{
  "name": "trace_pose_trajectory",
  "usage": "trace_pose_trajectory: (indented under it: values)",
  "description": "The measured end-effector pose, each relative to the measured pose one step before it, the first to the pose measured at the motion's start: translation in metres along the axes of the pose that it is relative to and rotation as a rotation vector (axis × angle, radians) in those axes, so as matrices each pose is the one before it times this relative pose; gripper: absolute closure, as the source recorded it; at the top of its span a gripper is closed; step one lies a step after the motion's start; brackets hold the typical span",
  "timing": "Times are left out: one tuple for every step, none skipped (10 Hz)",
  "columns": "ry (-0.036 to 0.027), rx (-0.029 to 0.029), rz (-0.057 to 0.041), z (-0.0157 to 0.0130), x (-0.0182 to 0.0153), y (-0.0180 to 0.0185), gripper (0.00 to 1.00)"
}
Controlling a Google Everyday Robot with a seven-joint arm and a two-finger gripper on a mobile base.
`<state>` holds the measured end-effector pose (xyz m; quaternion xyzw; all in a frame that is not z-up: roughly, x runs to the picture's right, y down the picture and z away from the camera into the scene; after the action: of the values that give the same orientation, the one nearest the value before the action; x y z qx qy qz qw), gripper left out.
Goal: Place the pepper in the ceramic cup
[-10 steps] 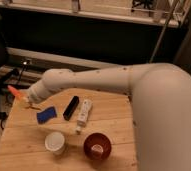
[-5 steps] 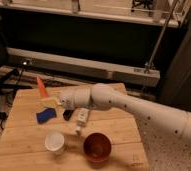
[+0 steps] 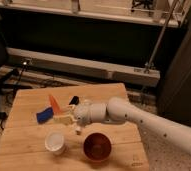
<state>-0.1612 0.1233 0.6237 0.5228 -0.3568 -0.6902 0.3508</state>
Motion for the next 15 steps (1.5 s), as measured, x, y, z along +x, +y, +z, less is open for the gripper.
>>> trace_pose_trajectory:
  values:
    - [-0.10056,0.02841,-0.03659,0.01222,-0.02688,-0.00576,1.0]
    - [-0.07876,0.02883,-0.02682,0.01421,-0.01577,-0.00605,1.0]
    - [-0.08277,0.04032,-0.03202,0.01911,-0.01189,-0.00866,1.0]
    - [-0.0911,0.05958,-0.04869,0.02969,-0.00154,-0.01136,1.0]
    - [-0.04239,0.0393,-0.02605,0.01687,0.00516,-0.00587,1.0]
    - [-0.02687,0.03379,-0.01974,0.01452,0.01072,-0.00138,1.0]
    - [-0.0076,0.01838,-0.00689,0.00765,0.01059,0.00286,1.0]
    - [-0.00043,-0.00026,0.00845,0.00009,0.00823,0.00947,1.0]
    - [-0.00167,-0.01124,0.01213,-0.0037,0.00111,0.00796,1.0]
    - [0.00265,-0.02298,0.01615,-0.00797,0.00017,0.01065,1.0]
    - [0.00973,-0.02417,0.02107,-0.01203,-0.00174,0.01036,1.0]
    - [0.00606,-0.00585,0.01107,-0.00603,-0.00228,0.00341,1.0]
    - [0.0037,0.00265,0.00257,-0.00183,-0.00089,0.00039,1.0]
    - [0.00519,0.01189,-0.00275,0.00096,0.00019,-0.00177,1.0]
    - [0.00467,0.01161,-0.00534,0.00259,0.00148,-0.0019,1.0]
